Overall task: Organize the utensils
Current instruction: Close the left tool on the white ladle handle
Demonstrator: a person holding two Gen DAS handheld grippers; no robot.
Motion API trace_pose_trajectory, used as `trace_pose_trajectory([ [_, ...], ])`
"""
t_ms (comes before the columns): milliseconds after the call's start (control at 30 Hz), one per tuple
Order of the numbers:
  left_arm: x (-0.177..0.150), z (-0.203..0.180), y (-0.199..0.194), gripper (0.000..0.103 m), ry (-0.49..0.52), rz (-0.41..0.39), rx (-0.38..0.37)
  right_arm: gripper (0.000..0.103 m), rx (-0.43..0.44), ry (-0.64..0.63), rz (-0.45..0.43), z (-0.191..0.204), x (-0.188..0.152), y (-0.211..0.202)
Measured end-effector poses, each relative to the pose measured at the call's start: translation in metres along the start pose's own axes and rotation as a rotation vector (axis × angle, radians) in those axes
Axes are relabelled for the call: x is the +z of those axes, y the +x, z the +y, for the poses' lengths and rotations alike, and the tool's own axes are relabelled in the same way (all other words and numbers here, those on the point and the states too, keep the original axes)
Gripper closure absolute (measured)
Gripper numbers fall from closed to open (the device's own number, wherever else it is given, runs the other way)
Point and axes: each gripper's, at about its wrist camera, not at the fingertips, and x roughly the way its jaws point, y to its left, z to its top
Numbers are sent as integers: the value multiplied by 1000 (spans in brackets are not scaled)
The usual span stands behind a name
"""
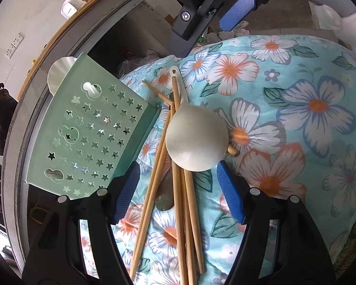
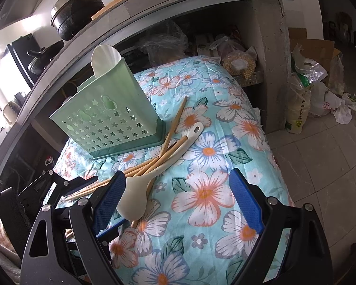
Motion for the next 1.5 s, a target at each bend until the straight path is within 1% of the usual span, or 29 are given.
trace_pose_trajectory([
  [167,2,-3,-5,39,20,-29,38,17,0,3,-2,0,0,0],
  [233,1,-3,-8,39,20,-33,37,17,1,4,-1,0,0,-1],
  [400,-1,-13,-4,39,84,-32,52,17,14,9,4,-1,1,0],
  [567,1,-13,-1,39,87,-34,51,17,65,41,23,-3,4,8],
  [667,1,-14,0,39,97,-43,59,18,143,87,47,-6,7,17],
  [733,2,-15,1,39,100,-50,67,27,189,107,81,-6,9,26],
  [767,1,-15,0,39,98,-53,69,29,204,113,98,-4,10,31],
  [833,1,-16,0,39,92,-59,70,40,239,118,135,-1,10,41],
  [933,0,-16,-2,39,87,-78,79,46,272,141,178,1,10,51],
  [1033,-3,-16,-6,42,86,-102,94,49,295,174,204,-1,8,56],
  [1100,-3,-15,-9,45,73,-112,88,51,306,192,224,-1,7,59],
  [1233,-3,-8,-14,51,38,-140,81,56,336,216,246,-1,8,64],
  [1367,-2,1,-18,58,-8,-165,81,57,358,228,259,1,11,67],
  [1500,-2,8,-15,59,-40,-160,57,59,389,249,266,2,13,69],
])
